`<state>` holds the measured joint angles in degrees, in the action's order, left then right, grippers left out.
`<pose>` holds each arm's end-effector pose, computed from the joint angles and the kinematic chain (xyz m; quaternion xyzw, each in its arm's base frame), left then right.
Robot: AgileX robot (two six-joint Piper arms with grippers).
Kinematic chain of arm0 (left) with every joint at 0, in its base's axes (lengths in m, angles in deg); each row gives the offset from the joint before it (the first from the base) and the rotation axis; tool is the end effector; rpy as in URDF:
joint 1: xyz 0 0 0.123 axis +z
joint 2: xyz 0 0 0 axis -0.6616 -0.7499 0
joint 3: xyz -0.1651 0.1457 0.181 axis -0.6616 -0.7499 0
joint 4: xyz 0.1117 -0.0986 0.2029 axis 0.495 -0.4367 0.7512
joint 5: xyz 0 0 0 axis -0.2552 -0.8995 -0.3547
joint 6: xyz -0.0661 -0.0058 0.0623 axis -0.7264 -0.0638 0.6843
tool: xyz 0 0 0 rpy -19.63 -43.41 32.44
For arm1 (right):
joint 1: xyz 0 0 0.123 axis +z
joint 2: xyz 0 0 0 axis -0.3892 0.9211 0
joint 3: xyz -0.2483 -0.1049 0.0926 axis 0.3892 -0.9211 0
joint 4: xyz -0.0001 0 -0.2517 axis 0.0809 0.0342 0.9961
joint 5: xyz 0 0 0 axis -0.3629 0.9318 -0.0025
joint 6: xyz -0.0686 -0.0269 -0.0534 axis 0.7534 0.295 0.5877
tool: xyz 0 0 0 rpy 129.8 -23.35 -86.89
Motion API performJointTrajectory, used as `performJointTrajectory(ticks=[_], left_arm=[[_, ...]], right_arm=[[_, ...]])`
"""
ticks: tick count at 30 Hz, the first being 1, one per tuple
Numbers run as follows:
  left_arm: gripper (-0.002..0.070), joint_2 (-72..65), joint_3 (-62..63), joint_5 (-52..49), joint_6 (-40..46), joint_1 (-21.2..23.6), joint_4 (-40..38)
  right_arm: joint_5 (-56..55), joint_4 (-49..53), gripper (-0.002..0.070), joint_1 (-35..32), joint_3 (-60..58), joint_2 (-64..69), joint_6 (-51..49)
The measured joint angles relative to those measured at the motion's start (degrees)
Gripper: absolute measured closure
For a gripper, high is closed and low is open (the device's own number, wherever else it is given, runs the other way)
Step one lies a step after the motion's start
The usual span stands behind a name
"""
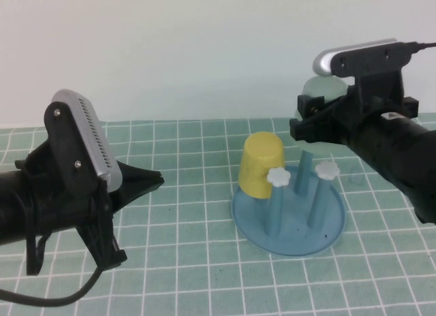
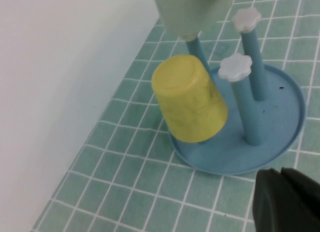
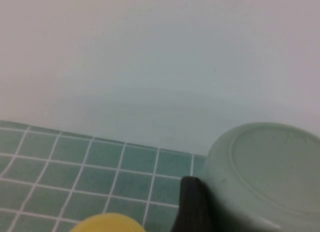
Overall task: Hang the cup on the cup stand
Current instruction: Place the cup on the cup holder
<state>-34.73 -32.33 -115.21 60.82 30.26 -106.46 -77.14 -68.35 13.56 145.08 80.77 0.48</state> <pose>0.2183 -0.0951 0.3018 0.4837 0.6859 -0.1306 0.5277 0.3065 0.1765 0.2663 -0.0829 0.8055 0.0283 0.5860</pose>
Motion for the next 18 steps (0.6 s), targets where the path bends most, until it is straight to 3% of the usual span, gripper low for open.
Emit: performJointTrajectory(ticks=[11, 18], left_arm=[[0.0675, 0.0, 0.0, -3.3, -0.4, 0.0, -0.3], [0.0675, 0.0, 0.0, -4.9, -0.4, 0.0, -0.3]], right_arm=[[-1.3, 2.4, 0.0155, 0.0, 0.0, 3.2, -0.2], [-1.3, 2.4, 0.0047, 0.0, 0.0, 3.2, -0.2]])
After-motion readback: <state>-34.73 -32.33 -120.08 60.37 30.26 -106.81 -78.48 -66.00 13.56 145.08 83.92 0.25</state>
